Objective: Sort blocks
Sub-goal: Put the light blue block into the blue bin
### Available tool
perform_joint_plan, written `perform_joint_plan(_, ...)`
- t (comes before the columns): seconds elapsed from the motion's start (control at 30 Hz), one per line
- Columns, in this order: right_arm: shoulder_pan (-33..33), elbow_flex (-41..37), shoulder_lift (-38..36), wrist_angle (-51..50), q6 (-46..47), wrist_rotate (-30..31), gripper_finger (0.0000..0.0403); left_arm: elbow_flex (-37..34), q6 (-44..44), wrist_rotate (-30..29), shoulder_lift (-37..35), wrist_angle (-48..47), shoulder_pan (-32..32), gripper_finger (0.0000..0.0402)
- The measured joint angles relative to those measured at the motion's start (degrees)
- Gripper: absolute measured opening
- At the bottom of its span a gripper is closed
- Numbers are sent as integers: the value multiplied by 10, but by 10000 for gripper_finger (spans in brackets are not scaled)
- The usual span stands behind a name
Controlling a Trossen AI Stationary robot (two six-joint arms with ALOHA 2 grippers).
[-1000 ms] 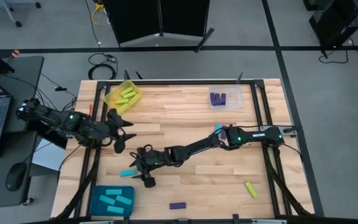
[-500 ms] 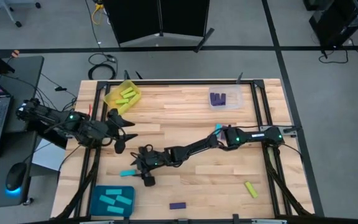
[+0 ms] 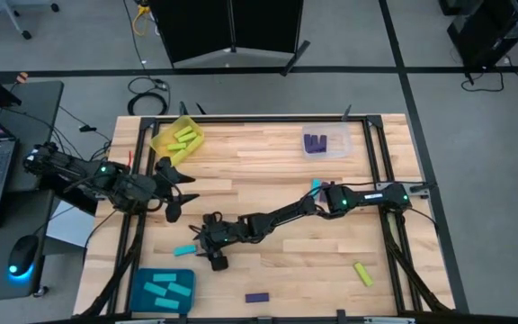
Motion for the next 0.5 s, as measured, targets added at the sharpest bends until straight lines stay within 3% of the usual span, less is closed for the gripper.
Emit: perform_joint_plan(0.5, 2, 0, 0, 15, -7, -4, 252, 0, 0, -2, 0, 0, 0, 257)
